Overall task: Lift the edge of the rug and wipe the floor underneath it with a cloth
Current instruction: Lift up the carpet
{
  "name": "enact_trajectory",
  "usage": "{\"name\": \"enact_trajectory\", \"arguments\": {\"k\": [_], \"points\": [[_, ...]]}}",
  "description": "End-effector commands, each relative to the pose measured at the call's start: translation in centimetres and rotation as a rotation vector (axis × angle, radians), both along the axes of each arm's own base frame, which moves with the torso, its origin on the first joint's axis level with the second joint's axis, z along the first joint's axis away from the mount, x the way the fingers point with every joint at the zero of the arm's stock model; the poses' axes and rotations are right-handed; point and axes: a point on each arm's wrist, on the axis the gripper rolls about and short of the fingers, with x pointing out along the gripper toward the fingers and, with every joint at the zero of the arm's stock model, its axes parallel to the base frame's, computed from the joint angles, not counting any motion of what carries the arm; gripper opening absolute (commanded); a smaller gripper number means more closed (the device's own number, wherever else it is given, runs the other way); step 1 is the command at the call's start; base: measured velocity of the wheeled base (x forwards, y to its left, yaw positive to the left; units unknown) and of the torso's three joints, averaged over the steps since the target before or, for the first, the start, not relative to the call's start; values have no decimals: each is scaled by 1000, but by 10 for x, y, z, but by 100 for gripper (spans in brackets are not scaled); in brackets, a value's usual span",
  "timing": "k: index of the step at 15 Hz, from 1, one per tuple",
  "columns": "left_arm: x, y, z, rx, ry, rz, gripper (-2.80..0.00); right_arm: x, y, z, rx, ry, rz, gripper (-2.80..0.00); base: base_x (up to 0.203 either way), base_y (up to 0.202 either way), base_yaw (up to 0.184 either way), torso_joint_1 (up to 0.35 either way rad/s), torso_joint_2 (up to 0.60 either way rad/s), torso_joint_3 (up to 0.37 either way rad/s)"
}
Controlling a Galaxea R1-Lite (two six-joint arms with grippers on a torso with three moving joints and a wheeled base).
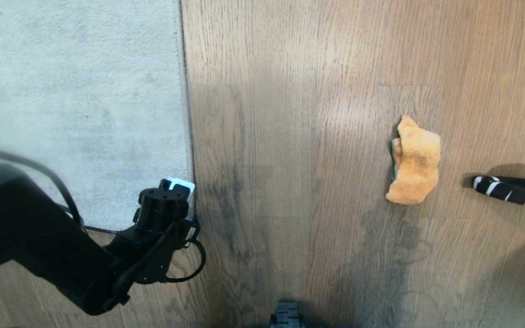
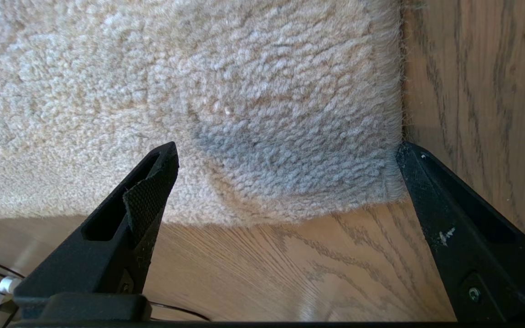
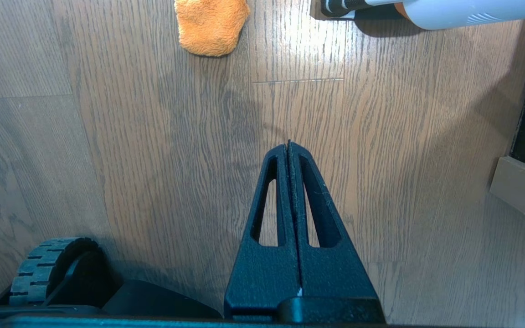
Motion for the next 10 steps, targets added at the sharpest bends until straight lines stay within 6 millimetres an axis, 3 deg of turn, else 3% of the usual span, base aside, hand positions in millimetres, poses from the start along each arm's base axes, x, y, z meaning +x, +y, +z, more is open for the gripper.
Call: {"name": "enact_trajectory", "arguments": {"k": [1, 10], "points": [[2, 5, -5, 15, 13, 19, 0, 0, 0, 0, 0, -1, 0, -280, 0, 0, 0, 0, 0, 0], [14, 30, -3, 63, 8, 78, 0, 0, 0, 0, 0, -1, 0, -280, 0, 0, 0, 0, 0, 0]]}}
